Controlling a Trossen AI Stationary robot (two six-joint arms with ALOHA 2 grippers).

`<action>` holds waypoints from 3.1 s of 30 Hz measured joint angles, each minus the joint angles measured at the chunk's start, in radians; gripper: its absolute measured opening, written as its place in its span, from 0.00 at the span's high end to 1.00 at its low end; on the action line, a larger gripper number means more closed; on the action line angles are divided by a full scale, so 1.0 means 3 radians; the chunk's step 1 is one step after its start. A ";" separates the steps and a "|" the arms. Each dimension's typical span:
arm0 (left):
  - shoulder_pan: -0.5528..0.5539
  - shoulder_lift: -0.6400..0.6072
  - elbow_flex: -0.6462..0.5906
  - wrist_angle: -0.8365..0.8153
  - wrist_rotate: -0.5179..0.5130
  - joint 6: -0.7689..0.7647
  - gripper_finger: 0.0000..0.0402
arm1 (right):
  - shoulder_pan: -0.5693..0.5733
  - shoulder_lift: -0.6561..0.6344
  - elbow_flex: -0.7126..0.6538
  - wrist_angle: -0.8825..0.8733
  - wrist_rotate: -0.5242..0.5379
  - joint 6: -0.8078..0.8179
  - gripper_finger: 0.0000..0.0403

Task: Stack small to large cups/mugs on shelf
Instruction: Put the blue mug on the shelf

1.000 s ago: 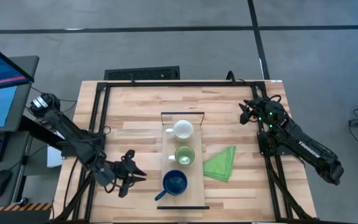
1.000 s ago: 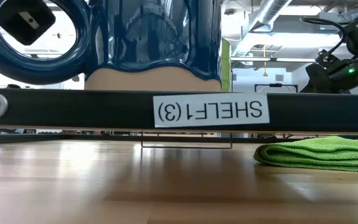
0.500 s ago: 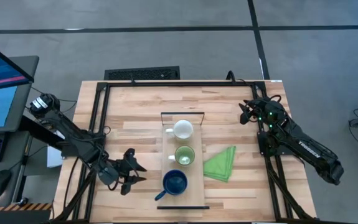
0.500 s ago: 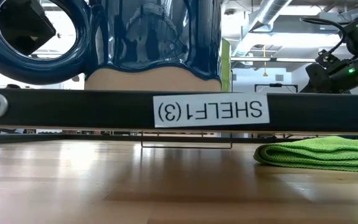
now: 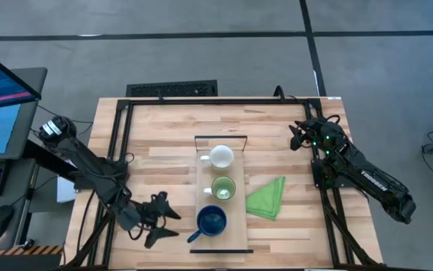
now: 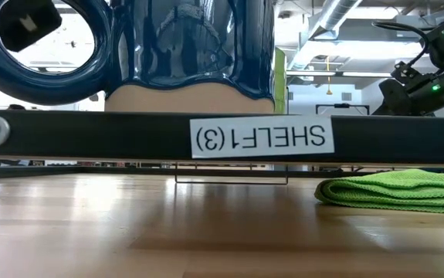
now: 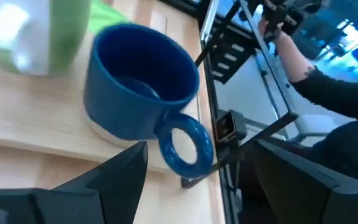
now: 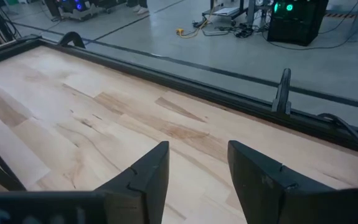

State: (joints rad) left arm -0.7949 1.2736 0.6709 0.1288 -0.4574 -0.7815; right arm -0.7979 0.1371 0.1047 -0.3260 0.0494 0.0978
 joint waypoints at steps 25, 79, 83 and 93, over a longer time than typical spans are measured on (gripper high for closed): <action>-0.0120 0.1165 0.1233 -0.1334 -0.0195 -0.0819 0.30 | -0.0001 0.0000 0.0001 -0.0004 0.0000 0.0009 0.55; 0.0269 0.1488 0.1233 -0.1574 0.0103 -0.0605 0.30 | -0.0001 0.0000 0.0001 -0.0004 0.0003 -0.0001 0.55; 0.0336 0.1486 0.1233 -0.1627 0.0138 -0.0641 0.30 | -0.0001 0.0000 0.0001 -0.0004 0.0003 -0.0001 0.55; 0.0444 0.1486 0.1233 -0.1498 0.0465 -0.0637 0.30 | -0.0001 0.0000 0.0001 -0.0004 0.0003 -0.0004 0.55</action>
State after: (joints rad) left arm -0.6616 1.7195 1.0409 -0.3206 -0.3179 -0.9726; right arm -0.7982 0.1371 0.1051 -0.3271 0.0502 0.0967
